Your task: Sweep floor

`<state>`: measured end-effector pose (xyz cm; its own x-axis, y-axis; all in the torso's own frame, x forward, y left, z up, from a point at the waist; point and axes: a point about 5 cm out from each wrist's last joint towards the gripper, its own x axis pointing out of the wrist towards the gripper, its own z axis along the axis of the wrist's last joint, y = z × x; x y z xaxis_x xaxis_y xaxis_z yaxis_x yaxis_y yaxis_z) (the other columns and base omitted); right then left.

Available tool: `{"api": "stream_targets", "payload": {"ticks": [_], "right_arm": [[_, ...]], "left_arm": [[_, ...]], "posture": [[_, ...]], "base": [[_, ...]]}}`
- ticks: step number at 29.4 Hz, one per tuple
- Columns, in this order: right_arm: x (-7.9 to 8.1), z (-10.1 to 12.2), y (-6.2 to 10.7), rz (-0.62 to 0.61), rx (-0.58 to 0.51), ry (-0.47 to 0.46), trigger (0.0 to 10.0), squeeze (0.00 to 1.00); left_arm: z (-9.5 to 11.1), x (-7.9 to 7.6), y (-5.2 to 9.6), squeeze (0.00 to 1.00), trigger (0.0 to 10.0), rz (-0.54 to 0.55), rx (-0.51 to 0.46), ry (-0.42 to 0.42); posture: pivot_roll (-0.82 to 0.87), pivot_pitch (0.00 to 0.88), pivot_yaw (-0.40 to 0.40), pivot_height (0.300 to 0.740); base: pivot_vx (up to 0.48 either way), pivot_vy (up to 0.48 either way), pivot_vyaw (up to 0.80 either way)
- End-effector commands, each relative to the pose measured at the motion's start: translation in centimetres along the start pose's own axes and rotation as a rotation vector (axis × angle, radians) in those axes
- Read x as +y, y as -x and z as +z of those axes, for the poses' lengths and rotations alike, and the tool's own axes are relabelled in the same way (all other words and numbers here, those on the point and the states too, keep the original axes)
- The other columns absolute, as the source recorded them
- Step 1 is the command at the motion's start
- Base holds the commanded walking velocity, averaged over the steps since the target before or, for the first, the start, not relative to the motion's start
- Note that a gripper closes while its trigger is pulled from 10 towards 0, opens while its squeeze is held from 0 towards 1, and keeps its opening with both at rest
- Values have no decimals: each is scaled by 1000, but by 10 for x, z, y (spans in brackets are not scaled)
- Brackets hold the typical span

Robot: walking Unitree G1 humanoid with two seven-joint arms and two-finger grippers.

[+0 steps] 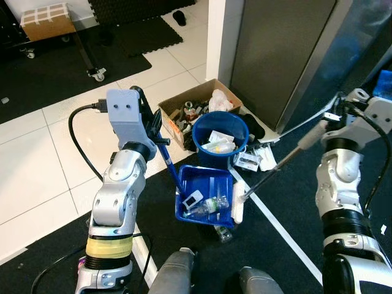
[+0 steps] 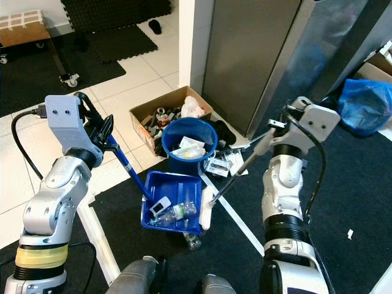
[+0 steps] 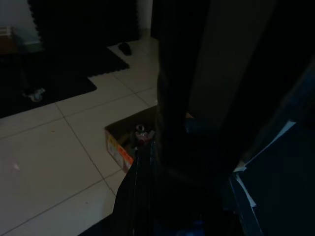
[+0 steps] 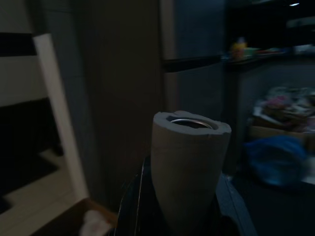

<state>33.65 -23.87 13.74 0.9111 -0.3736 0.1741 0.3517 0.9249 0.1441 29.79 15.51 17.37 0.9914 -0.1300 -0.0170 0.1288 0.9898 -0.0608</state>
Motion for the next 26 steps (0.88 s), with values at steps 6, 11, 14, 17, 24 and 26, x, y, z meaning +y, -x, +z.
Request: {"api": "stream_targets", "payload": {"ticks": [6,11,14,17,24,26], "right_arm": [[-21,-5,2,-110,5,103,10000,0],[-29,0,3,-170,-58,225,10000,0],[-35,4,0,-218,-76,271,10000,0],[-37,4,0,-226,-76,281,10000,0],[-31,-3,1,-203,-54,312,10000,0],[-30,-4,1,-200,-54,311,10000,0]], "left_arm": [[52,-10,-6,0,10000,-50,-192,2],[96,-18,-9,0,10000,-89,-332,2],[116,-12,-6,0,10000,-97,-384,16],[120,-10,-5,0,10000,-94,-397,23],[154,1,-7,0,10000,-35,-507,14],[157,2,-8,0,10000,-32,-512,12]], "posture": [[81,60,-26,740],[80,59,-23,740],[77,59,-24,740],[78,59,-25,740],[87,61,-32,740],[87,61,-32,740]], "base": [[0,0,0],[0,0,0],[0,0,0],[0,0,0],[0,0,0],[0,0,0]]}}
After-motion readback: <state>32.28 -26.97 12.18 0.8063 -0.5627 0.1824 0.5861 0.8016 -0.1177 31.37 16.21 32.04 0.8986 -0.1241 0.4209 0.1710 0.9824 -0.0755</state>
